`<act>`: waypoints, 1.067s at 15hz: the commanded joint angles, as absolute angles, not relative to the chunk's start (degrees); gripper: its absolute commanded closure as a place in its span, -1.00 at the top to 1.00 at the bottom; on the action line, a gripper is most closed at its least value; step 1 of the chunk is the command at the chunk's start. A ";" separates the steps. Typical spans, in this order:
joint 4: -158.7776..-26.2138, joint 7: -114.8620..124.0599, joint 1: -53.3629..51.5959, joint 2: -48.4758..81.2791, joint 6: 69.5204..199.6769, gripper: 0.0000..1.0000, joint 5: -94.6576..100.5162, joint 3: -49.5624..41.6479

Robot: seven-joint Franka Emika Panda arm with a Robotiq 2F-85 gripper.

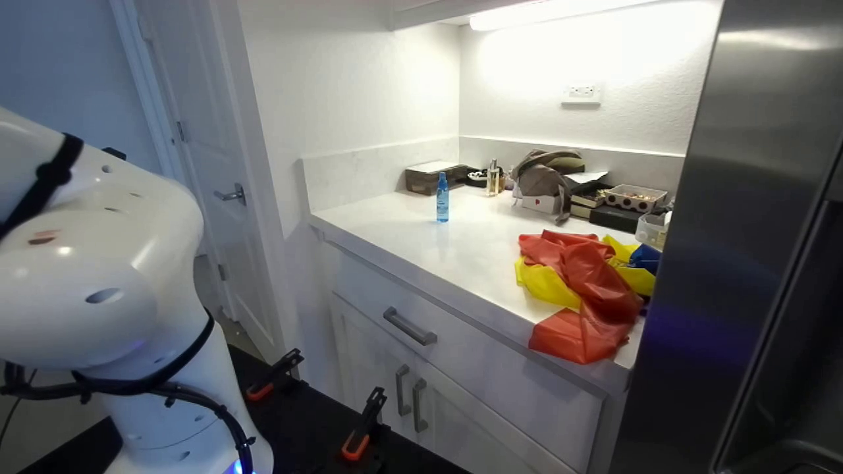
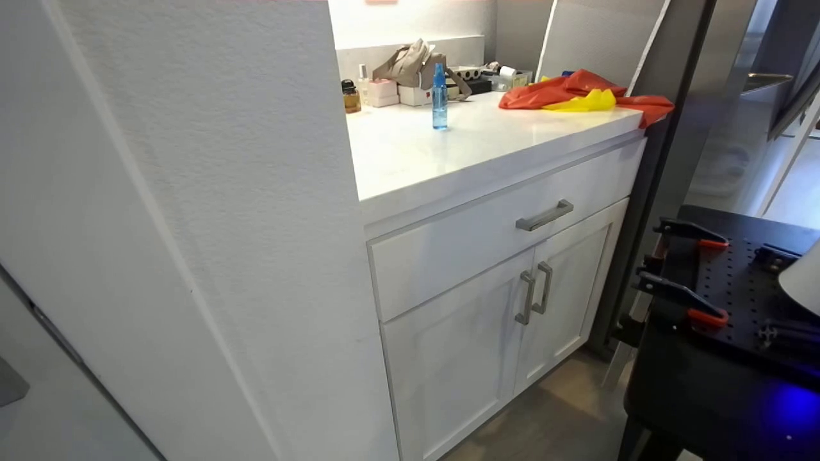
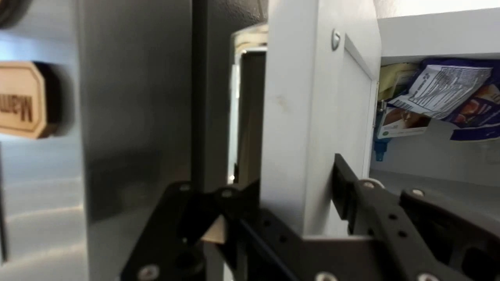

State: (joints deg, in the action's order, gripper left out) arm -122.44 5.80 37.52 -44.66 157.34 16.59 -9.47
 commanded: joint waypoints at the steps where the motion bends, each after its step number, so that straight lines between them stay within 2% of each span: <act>1: -123.07 3.71 33.58 -45.06 157.16 -0.59 15.67 -9.06; 2: -123.46 3.83 32.93 -45.46 156.99 0.10 15.78 -8.76; 4: -123.74 4.21 32.49 -45.53 157.00 0.26 16.04 -8.06; 8: -124.93 4.45 29.67 -45.81 157.52 0.87 16.04 -6.63; 10: -125.36 4.50 28.31 -45.90 157.95 1.00 16.08 -5.93; 16: -125.73 3.83 22.09 -44.79 159.80 1.00 15.04 -5.23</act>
State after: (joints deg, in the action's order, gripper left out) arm -126.23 5.70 26.35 -48.33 157.08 16.65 -5.18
